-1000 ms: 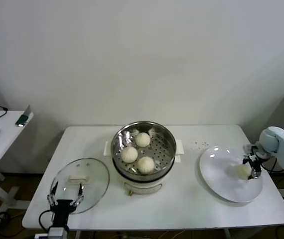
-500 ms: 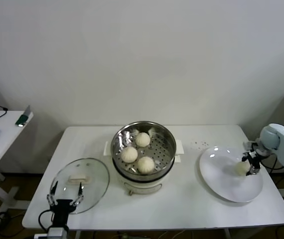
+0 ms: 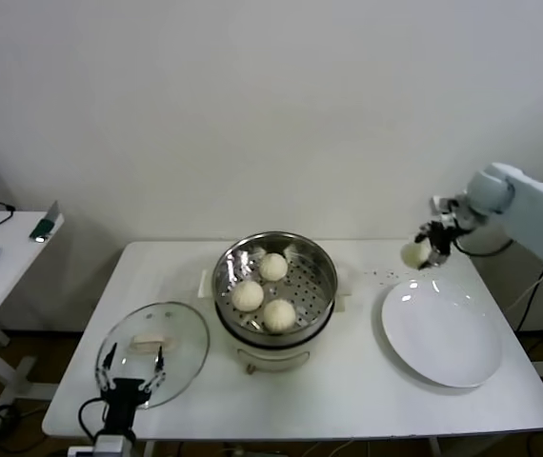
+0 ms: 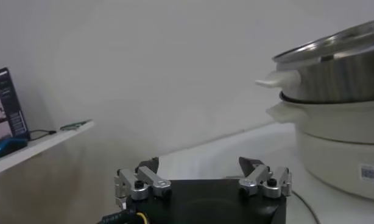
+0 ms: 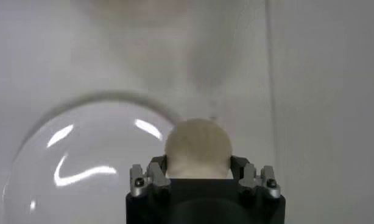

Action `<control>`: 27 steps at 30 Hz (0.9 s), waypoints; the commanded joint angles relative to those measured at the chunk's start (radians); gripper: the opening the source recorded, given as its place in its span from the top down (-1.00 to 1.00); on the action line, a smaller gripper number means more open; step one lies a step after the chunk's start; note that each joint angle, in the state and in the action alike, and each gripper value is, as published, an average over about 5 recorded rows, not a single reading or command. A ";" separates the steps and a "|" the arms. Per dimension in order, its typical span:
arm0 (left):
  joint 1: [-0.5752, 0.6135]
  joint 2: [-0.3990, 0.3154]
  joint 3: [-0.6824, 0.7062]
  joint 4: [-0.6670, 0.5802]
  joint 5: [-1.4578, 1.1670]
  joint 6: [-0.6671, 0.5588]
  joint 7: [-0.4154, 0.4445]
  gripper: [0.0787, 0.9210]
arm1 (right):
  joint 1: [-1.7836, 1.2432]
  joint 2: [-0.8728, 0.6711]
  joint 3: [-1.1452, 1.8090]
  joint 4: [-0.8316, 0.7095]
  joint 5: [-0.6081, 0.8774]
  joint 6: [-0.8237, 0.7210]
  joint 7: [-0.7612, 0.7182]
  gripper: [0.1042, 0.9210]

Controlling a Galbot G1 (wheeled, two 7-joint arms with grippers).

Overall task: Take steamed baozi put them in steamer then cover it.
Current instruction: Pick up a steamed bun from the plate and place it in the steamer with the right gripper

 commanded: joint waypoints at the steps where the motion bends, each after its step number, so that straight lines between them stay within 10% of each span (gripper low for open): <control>1: 0.007 0.017 0.010 -0.026 0.009 -0.003 0.022 -0.77 | 0.427 0.205 -0.362 0.167 0.455 -0.128 0.039 -0.39; 27: -0.016 0.037 0.015 -0.014 0.012 -0.013 0.020 -0.77 | 0.248 0.466 -0.497 0.239 0.526 -0.248 0.224 -0.42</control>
